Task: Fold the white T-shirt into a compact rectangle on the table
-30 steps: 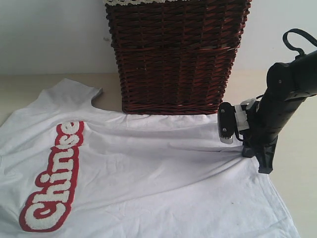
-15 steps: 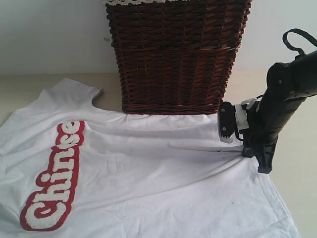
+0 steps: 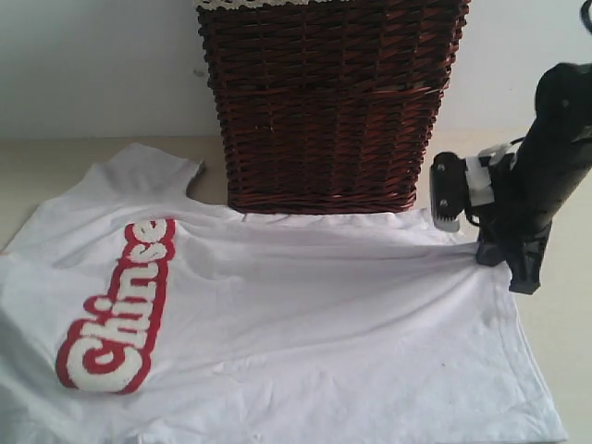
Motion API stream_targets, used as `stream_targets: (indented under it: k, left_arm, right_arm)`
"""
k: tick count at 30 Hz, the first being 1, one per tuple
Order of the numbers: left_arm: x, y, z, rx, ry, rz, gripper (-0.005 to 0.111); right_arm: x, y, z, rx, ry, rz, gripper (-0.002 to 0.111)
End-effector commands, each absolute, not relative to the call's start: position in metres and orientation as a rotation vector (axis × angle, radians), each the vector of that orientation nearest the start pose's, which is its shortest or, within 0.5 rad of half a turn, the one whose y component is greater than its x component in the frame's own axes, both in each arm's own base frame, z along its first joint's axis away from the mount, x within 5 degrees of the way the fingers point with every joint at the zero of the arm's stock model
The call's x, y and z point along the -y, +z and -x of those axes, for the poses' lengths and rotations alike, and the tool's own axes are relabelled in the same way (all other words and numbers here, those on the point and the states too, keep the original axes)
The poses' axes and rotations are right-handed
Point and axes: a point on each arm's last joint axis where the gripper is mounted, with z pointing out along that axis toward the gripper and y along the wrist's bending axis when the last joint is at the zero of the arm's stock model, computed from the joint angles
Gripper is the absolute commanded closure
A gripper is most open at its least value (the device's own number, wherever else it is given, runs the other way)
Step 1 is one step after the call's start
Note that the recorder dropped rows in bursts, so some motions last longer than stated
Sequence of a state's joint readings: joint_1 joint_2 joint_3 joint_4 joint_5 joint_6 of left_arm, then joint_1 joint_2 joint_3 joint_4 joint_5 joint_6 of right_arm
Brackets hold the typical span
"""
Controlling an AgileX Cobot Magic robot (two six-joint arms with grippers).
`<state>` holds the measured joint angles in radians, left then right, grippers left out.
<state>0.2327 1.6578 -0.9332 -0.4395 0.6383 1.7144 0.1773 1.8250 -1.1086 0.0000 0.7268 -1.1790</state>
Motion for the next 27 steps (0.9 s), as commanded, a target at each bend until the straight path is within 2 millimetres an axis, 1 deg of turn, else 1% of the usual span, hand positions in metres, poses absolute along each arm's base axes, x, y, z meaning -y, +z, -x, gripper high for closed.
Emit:
stream_targets:
  k: [1, 6, 8, 12, 15, 19, 24, 27]
  left_arm:
    - [-0.045, 0.248, -0.298, -2.211, 0.197, -1.243, 0.107]
    - [-0.051, 0.307, -0.277, -2.144, 0.312, -0.969, 0.107]
    - [-0.055, 0.325, -0.266, -2.118, 0.350, -0.870, 0.107]
    - [-0.060, 0.356, -0.238, -2.070, 0.396, -0.681, 0.107]
    - [-0.057, 0.375, -0.218, -2.031, 0.400, -0.541, 0.107]
    - [-0.045, 0.400, -0.189, -1.938, 0.335, -0.368, 0.107]
    - [-0.026, 0.425, -0.156, -1.784, 0.254, -0.310, 0.107]
    - [-0.014, 0.433, -0.137, -1.732, 0.207, -0.317, 0.107]
  right_arm:
    - [-0.056, 0.207, -0.328, -2.280, -0.145, 1.747, 0.108]
    - [-0.054, 0.253, -0.309, -2.203, -0.205, 1.692, 0.108]
    - [-0.052, 0.272, -0.298, -2.166, -0.233, 1.667, 0.108]
    - [-0.048, 0.305, -0.276, -2.111, -0.274, 1.623, 0.108]
    - [-0.045, 0.327, -0.256, -2.094, -0.290, 1.565, 0.108]
    - [-0.041, 0.357, -0.227, -2.047, -0.323, 1.444, 0.108]
    - [-0.035, 0.387, -0.194, -1.939, -0.383, 1.347, 0.108]
    - [-0.033, 0.401, -0.178, -1.910, -0.379, 1.228, 0.108]
